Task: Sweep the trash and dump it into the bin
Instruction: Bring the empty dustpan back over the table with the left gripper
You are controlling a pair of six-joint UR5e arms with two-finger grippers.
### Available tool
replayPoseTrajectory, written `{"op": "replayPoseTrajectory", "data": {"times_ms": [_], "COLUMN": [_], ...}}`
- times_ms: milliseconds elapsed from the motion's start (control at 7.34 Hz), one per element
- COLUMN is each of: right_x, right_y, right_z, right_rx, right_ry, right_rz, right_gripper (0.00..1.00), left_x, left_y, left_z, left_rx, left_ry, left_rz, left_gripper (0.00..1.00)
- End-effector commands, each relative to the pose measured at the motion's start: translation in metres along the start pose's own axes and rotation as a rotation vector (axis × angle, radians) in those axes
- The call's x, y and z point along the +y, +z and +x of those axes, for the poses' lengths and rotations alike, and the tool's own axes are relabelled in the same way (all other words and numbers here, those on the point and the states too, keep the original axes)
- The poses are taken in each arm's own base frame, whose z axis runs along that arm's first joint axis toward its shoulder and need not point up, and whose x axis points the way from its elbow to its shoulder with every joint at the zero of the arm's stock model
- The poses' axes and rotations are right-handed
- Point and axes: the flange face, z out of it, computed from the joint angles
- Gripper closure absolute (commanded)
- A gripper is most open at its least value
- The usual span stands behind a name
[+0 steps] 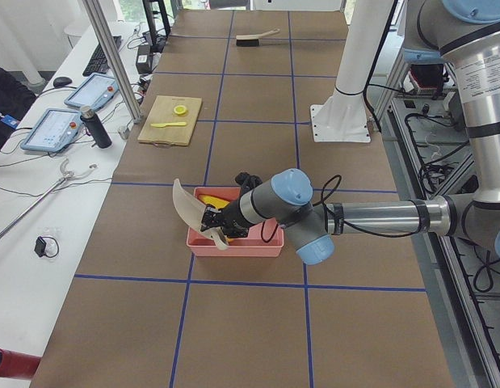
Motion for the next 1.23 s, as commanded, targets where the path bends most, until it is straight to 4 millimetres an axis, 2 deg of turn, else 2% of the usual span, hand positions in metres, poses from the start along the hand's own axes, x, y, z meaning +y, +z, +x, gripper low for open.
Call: {"op": "replayPoseTrajectory", "data": {"times_ms": [0, 272, 545, 681, 817, 1089], "right_x": [0.000, 0.000, -0.002, -0.001, -0.001, -0.003], "right_y": [0.000, 0.000, -0.001, 0.000, 0.000, -0.001], "right_z": [0.000, 0.001, 0.000, 0.000, 0.000, 0.000], "right_rx": [0.001, 0.002, 0.002, 0.002, 0.002, 0.004], "right_ry": [0.000, 0.000, -0.005, -0.003, -0.003, -0.002], "right_rz": [0.000, 0.000, 0.003, 0.001, 0.001, 0.002], "right_gripper": [0.00, 0.00, 0.00, 0.00, 0.00, 0.00], "left_x": [-0.007, -0.036, -0.065, -0.089, -0.126, -0.225], "left_y": [-0.001, -0.007, 0.001, 0.011, 0.026, 0.069], "left_z": [-0.007, -0.031, -0.065, -0.075, -0.087, -0.094], "left_rx": [0.002, 0.073, 0.142, 0.193, 0.262, 0.427], "left_ry": [-0.013, -0.253, -0.486, -0.583, -0.658, -0.681], "left_rz": [0.018, 0.091, 0.164, 0.207, 0.262, 0.328], "left_gripper": [1.00, 1.00, 1.00, 1.00, 1.00, 1.00]}}
